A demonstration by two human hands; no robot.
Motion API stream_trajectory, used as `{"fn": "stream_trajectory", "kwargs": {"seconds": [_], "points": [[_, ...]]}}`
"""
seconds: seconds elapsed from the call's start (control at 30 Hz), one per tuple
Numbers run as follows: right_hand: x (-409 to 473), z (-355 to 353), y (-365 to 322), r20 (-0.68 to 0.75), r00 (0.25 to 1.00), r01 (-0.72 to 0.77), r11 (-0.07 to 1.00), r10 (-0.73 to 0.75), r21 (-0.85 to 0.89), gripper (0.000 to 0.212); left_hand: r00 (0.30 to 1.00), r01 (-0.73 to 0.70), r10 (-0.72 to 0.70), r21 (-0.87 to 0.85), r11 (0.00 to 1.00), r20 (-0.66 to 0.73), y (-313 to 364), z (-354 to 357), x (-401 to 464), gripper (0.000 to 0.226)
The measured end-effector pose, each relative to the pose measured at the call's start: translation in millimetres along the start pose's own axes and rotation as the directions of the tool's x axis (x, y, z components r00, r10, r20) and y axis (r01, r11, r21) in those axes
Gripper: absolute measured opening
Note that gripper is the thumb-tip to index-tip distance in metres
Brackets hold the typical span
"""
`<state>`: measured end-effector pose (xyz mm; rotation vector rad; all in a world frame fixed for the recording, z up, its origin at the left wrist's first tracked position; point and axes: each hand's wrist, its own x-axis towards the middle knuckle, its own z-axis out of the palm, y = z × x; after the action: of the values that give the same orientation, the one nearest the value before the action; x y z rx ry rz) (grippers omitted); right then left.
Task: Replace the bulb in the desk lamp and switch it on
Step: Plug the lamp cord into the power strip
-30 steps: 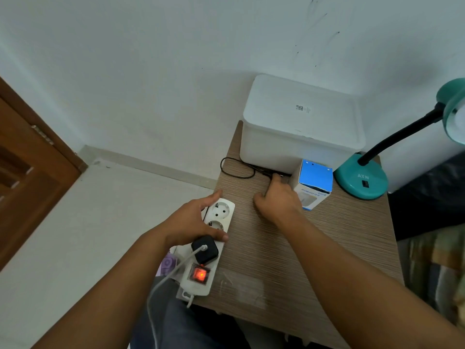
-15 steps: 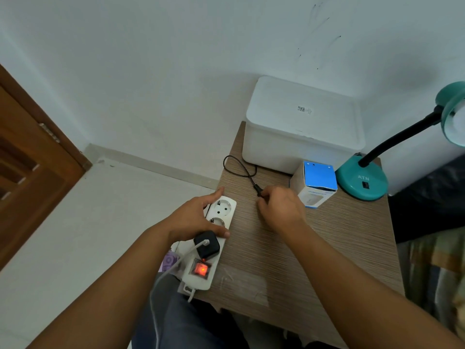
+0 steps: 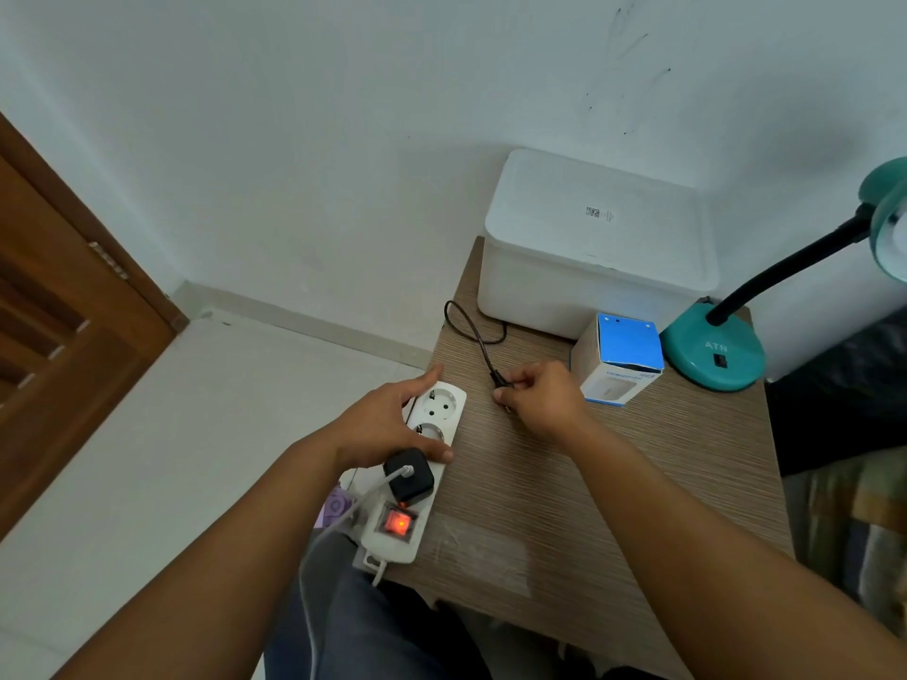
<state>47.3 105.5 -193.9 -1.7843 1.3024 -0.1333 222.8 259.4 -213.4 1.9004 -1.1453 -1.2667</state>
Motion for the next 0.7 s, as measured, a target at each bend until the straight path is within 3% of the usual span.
{"fn": "stream_trajectory", "kwargs": {"seconds": [0.1, 0.23, 0.53, 0.7], "points": [[-12.1, -1.9, -11.0, 0.075, 0.997, -0.024, 0.972, 0.007, 0.232, 0.022, 1.0, 0.005, -0.005, -0.004, 1.0, 0.002, -0.7, -0.6, 0.3, 0.117], [-25.8, -2.4, -23.8, 0.046, 0.988, 0.123, 0.927, -0.149, 0.355, 0.025, 1.0, 0.001, -0.001, 0.02, 1.0, -0.004, -0.1, -0.9, 0.0, 0.118], [-39.0, 4.9, -27.3, 0.062, 0.919, 0.369, 0.906, -0.389, 0.209, 0.016, 0.999, -0.021, 0.021, -0.005, 1.0, -0.044, -0.6, 1.1, -1.8, 0.12], [-39.1, 12.3, -25.2, 0.069, 0.901, 0.424, 0.902, -0.429, 0.08, 0.015, 0.995, -0.044, 0.04, -0.045, 0.998, -0.091, -0.5, 2.1, -4.8, 0.089]]}}
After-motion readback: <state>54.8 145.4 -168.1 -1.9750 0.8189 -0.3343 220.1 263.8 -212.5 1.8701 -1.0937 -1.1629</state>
